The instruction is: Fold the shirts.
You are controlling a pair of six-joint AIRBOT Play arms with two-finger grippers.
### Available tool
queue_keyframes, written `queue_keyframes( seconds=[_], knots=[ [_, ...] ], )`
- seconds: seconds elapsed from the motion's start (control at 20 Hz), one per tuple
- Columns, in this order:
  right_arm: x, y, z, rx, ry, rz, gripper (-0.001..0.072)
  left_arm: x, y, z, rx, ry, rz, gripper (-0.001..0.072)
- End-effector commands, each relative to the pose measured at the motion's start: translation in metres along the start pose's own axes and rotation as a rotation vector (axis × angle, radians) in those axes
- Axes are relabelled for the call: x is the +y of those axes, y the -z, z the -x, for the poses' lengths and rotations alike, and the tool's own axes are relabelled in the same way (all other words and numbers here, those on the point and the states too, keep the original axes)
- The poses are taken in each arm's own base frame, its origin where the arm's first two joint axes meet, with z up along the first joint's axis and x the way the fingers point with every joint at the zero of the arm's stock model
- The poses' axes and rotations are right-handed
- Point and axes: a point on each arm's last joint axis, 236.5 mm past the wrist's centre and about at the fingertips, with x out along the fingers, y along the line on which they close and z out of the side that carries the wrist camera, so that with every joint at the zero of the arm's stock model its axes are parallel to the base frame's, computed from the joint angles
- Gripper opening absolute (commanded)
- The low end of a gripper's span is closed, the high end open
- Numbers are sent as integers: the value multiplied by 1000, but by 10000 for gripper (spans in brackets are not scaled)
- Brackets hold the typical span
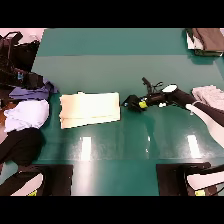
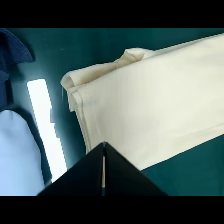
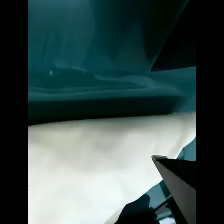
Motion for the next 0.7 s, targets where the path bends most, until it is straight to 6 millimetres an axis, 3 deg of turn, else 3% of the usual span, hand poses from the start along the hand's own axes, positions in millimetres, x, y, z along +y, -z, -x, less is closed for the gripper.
queue_keyframes(
  seconds=[0.0, 0.2, 0.25, 0.3, 0.4, 0.45, 0.55, 0.65],
  knots=[
    [18, -3, -37, 35, -70, -22, 612, -1, 4, 0, 17, 6, -5, 24],
    [56, -8, -73, 57, -144, 14, 609, -2, 7, 0, 30, 7, -16, 24],
    [64, -6, -80, 68, -150, 40, 566, -2, 7, 0, 30, 7, -16, 24],
    [72, -5, -86, 74, -157, 71, 464, -2, 8, 0, 31, 7, -16, 24],
    [91, -4, -90, 74, -179, 184, 135, -2, 8, 0, 34, 8, -16, 24],
    [100, -3, -88, 77, -194, 236, 15, -1, 9, 0, 35, 6, -16, 24],
    [115, -6, -73, 91, -231, 270, 14, -1, 9, 0, 39, 6, -16, 24],
    [121, -24, -41, 32, -243, 276, 13, -1, 14, 0, 60, 6, -17, 24]
  ],
)
